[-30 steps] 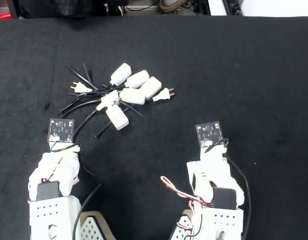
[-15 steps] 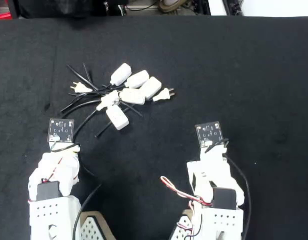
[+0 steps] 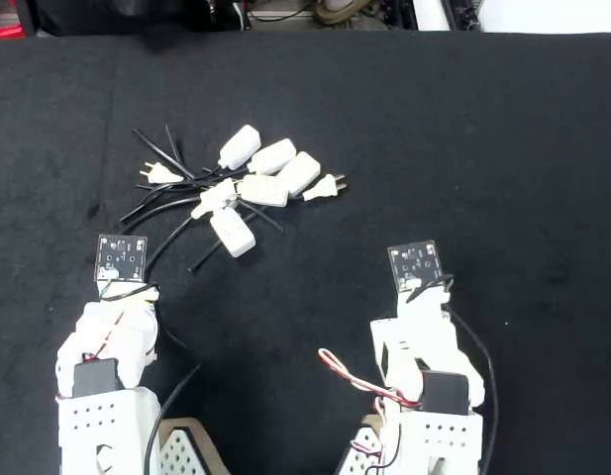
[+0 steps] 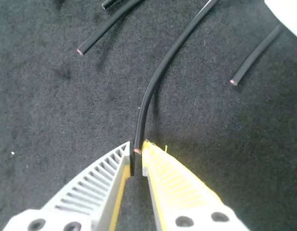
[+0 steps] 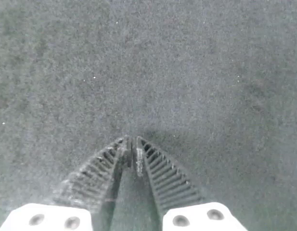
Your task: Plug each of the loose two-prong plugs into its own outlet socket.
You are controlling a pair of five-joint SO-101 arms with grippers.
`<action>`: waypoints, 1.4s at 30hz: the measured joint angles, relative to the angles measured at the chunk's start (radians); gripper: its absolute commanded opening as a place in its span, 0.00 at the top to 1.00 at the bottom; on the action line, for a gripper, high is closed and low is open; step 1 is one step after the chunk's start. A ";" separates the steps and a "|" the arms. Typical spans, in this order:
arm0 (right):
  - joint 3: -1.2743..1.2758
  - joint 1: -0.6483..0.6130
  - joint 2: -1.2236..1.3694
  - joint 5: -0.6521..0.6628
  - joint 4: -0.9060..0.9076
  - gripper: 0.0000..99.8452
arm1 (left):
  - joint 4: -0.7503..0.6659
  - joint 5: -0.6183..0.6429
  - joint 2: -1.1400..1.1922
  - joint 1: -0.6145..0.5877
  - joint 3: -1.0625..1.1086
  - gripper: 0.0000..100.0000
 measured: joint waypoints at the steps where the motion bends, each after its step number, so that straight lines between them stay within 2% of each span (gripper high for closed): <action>1: 0.000 0.000 0.000 0.000 0.000 0.99 | 0.000 0.000 0.000 0.000 0.000 0.95; 13: 0.000 0.002 0.000 -0.002 0.000 0.99 | 0.003 0.000 0.000 0.043 -0.002 0.94; 16: 0.000 0.017 0.000 0.006 -0.003 0.97 | 0.011 0.000 0.000 0.046 -0.071 0.94; 18: 0.000 0.015 0.000 0.094 -0.025 0.96 | 0.029 -0.038 0.000 0.046 -0.160 0.94; 21: 0.000 0.015 0.000 0.302 -0.063 0.96 | 0.078 -0.107 0.021 0.097 -0.316 0.94; 22: -0.008 0.014 0.000 0.341 -0.072 0.96 | 0.092 -0.109 0.046 0.126 -0.370 0.94; 24: -0.040 0.014 0.000 0.333 -0.077 0.96 | 0.115 -0.098 0.127 0.183 -0.477 0.94; 28: -0.103 0.017 0.003 0.315 -0.077 0.96 | 0.132 0.006 0.422 0.253 -0.695 0.90; 35: -0.187 0.015 0.261 0.313 -0.144 0.96 | 0.132 0.319 1.022 0.315 -0.990 0.70; 38: -0.265 0.009 0.425 0.311 -0.175 0.96 | 0.132 0.459 1.131 0.311 -1.046 0.65; 42: -0.377 0.009 0.646 0.311 -0.216 0.96 | 0.132 0.644 1.163 0.322 -1.057 0.63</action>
